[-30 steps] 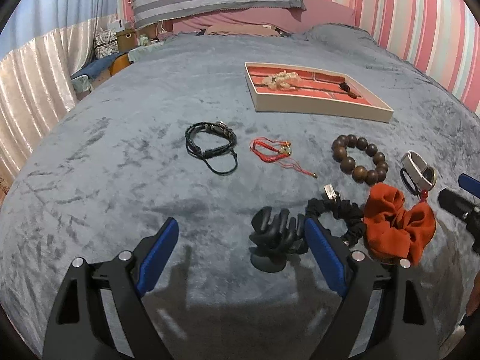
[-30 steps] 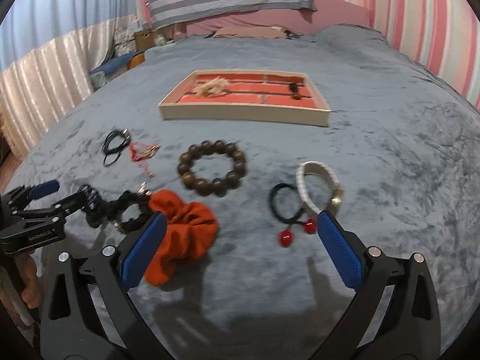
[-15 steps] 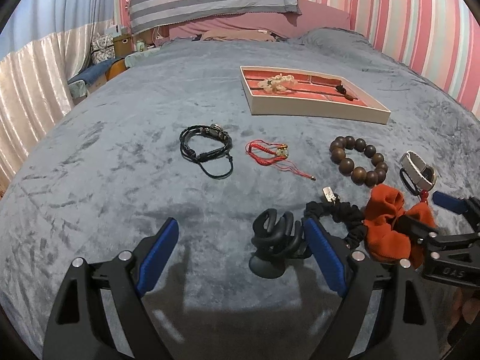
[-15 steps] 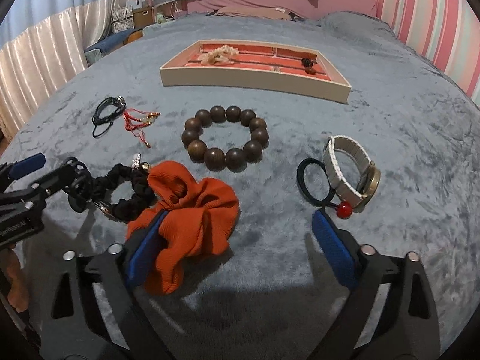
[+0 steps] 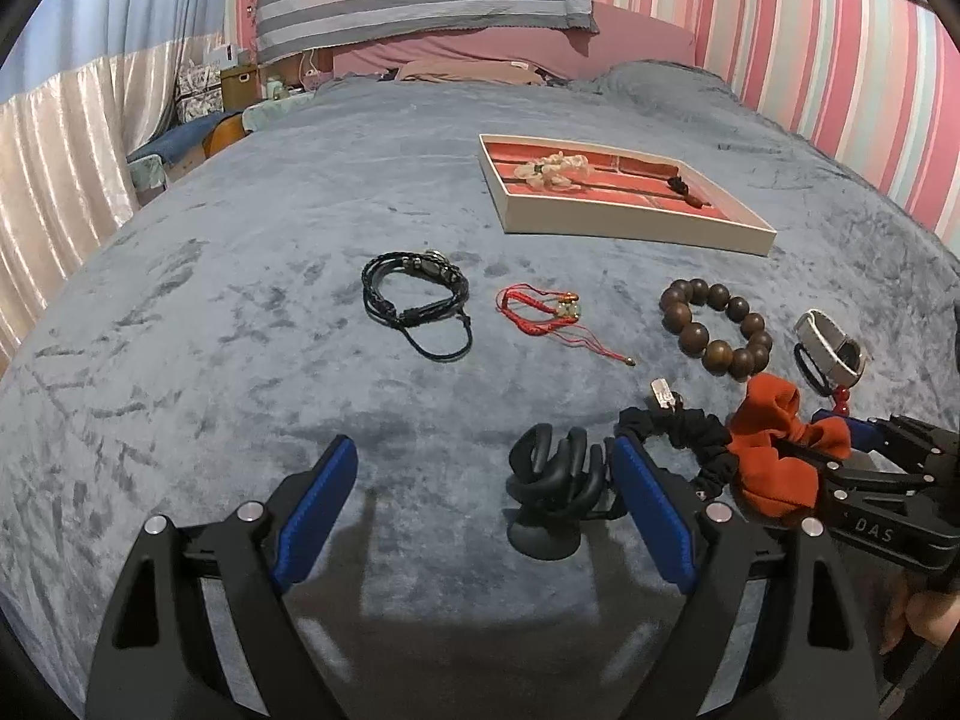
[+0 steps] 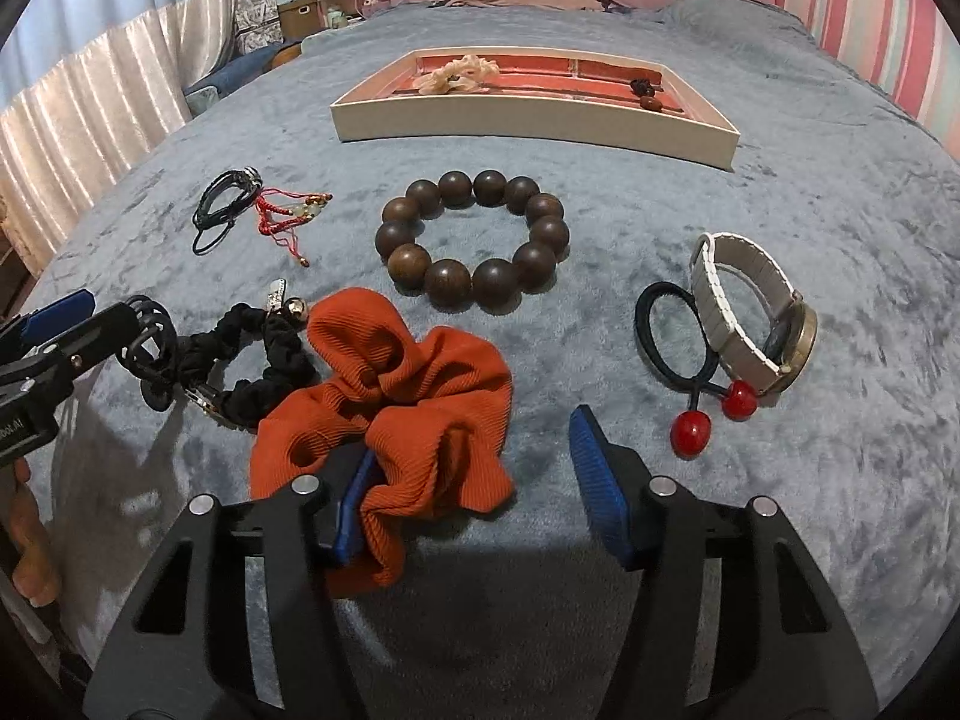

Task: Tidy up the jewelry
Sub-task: 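Withdraw both tools from the tray toward the remaining jewelry, then grasp the orange scrunchie with the right tool while the left grasps the black claw clip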

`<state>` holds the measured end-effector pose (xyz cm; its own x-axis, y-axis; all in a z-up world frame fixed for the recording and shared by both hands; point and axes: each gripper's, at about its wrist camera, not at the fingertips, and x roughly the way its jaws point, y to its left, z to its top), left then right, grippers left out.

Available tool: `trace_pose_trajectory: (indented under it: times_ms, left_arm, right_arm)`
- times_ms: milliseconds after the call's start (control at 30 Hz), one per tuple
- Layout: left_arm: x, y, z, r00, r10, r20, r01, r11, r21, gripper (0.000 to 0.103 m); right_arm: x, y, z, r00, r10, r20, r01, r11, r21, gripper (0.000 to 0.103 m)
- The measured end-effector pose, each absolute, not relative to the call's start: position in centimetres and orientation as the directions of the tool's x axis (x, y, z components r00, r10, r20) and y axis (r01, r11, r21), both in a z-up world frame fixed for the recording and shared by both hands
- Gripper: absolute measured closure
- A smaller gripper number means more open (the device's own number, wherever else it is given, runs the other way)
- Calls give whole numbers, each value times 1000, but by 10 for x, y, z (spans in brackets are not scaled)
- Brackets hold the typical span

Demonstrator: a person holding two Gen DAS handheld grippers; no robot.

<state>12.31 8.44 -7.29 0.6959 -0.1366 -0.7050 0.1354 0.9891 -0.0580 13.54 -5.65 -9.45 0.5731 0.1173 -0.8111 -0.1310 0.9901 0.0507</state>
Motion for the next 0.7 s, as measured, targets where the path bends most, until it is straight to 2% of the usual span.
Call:
trace_pose_trajectory:
  times_ms: [100,233,700]
  left_arm:
    - [118,86,-69,700,-156,-697,146,986,-75,17]
    - [110,80,-66,704,-176,-688,177,982,-70,17]
    - [117,65,-81,677,-164,-717,205,978,-30,18]
  right_arm:
    - [136,-56,-94,572,120,-811,-138,989,49,49]
    - [136,-56,-94,575,119,-810,-143,989,43,67]
    - [135,-52,-94,577,119,-808,-157,987,33,75]
